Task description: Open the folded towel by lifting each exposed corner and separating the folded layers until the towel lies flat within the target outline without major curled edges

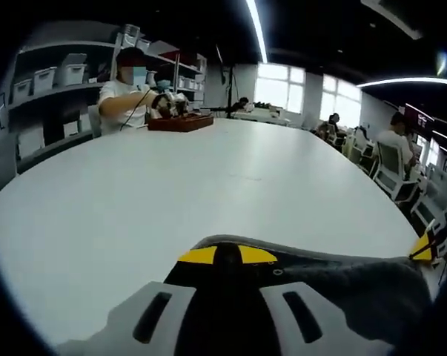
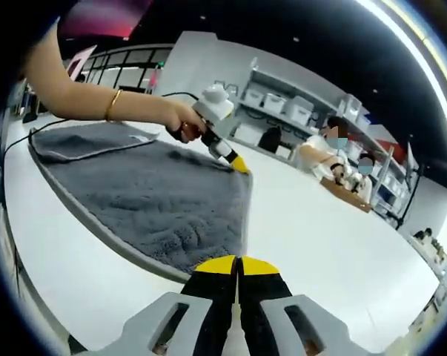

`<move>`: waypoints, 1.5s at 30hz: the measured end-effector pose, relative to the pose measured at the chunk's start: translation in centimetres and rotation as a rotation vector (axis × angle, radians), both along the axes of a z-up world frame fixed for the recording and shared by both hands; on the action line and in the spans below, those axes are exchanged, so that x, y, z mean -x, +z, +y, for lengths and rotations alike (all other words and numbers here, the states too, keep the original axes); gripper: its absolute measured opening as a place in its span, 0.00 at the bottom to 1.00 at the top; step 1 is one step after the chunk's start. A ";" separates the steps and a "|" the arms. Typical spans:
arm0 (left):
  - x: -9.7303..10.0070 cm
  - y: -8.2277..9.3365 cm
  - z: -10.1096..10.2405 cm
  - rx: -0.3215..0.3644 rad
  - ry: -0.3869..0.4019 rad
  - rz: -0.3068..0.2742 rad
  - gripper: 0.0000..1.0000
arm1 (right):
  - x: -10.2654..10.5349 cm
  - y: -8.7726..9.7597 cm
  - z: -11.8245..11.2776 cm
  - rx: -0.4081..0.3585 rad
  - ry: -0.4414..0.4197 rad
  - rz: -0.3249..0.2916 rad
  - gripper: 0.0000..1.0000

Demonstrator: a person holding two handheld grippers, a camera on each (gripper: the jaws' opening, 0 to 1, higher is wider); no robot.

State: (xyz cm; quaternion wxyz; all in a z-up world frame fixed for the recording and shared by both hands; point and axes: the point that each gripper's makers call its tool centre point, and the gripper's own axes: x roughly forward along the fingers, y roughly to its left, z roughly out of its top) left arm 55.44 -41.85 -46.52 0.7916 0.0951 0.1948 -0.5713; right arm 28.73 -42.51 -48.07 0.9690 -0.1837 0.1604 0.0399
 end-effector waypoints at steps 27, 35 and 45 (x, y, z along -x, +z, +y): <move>-1.8 -1.5 -1.8 -0.001 0.023 0.023 0.06 | 0.1 0.0 -0.1 -0.009 -0.009 0.001 0.00; -0.9 -0.9 -1.4 0.003 0.014 0.022 0.10 | -0.1 0.4 -0.1 -0.006 -0.011 -0.012 0.00; 0.3 0.1 0.2 0.037 0.031 0.030 0.10 | 0.3 0.8 0.2 -0.009 -0.008 -0.018 0.00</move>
